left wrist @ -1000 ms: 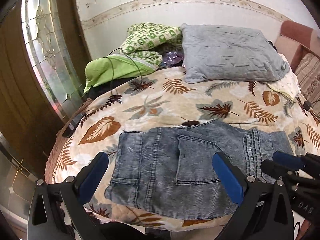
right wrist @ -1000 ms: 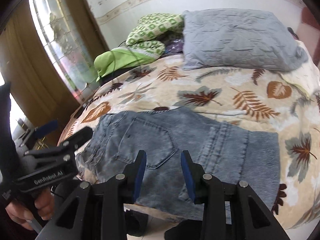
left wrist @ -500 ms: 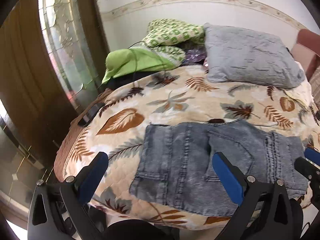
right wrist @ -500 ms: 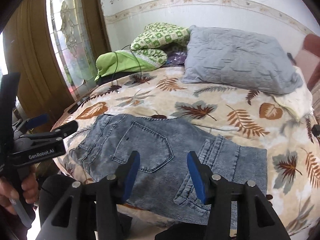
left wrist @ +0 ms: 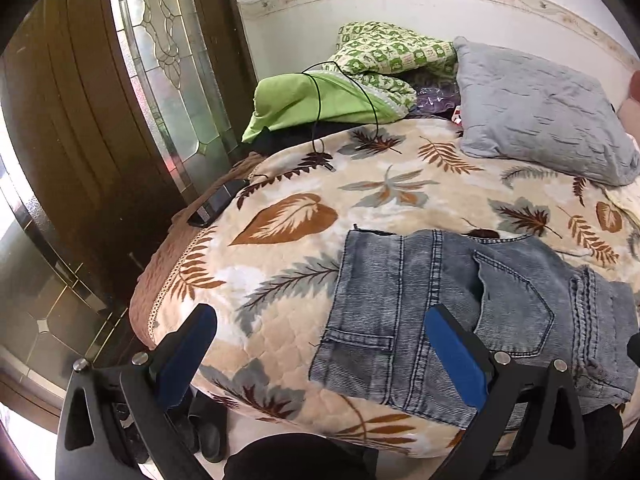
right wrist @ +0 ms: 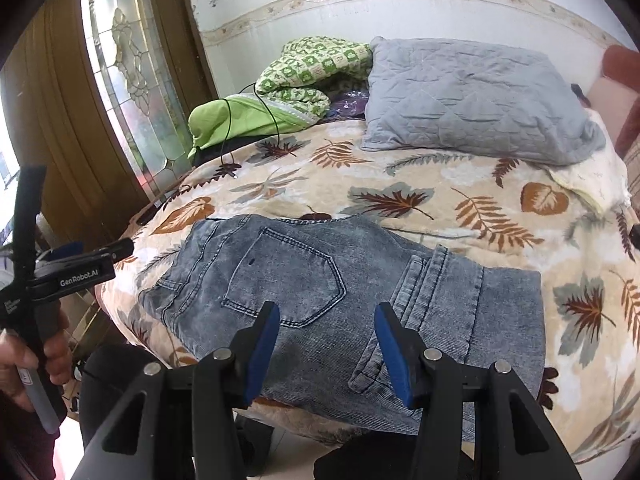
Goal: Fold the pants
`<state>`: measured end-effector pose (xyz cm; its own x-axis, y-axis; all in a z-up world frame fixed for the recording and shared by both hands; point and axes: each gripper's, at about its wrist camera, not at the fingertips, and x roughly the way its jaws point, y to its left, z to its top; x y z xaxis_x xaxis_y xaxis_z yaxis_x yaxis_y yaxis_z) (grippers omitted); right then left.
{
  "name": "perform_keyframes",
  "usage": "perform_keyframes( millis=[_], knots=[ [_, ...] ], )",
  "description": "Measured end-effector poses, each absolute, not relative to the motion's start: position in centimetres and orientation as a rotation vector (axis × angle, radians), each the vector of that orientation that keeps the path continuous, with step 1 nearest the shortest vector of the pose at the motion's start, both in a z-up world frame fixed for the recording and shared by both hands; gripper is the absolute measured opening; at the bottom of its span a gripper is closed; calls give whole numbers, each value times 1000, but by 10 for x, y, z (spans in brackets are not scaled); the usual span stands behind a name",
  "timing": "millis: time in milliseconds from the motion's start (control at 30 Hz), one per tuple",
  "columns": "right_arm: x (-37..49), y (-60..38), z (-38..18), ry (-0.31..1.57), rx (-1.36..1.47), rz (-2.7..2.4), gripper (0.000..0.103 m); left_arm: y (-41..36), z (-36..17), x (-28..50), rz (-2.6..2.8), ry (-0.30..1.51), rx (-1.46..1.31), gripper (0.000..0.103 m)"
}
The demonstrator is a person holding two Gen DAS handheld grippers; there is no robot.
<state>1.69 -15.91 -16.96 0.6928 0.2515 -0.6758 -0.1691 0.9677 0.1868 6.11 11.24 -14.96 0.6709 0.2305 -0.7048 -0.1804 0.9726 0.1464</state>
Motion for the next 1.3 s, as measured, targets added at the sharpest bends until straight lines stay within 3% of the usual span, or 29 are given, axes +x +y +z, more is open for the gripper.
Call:
perform_keyframes(
  millis=[1300],
  knots=[
    [13, -136, -166, 766, 89, 303, 53, 120, -136, 53, 238, 754, 42, 103]
  ],
)
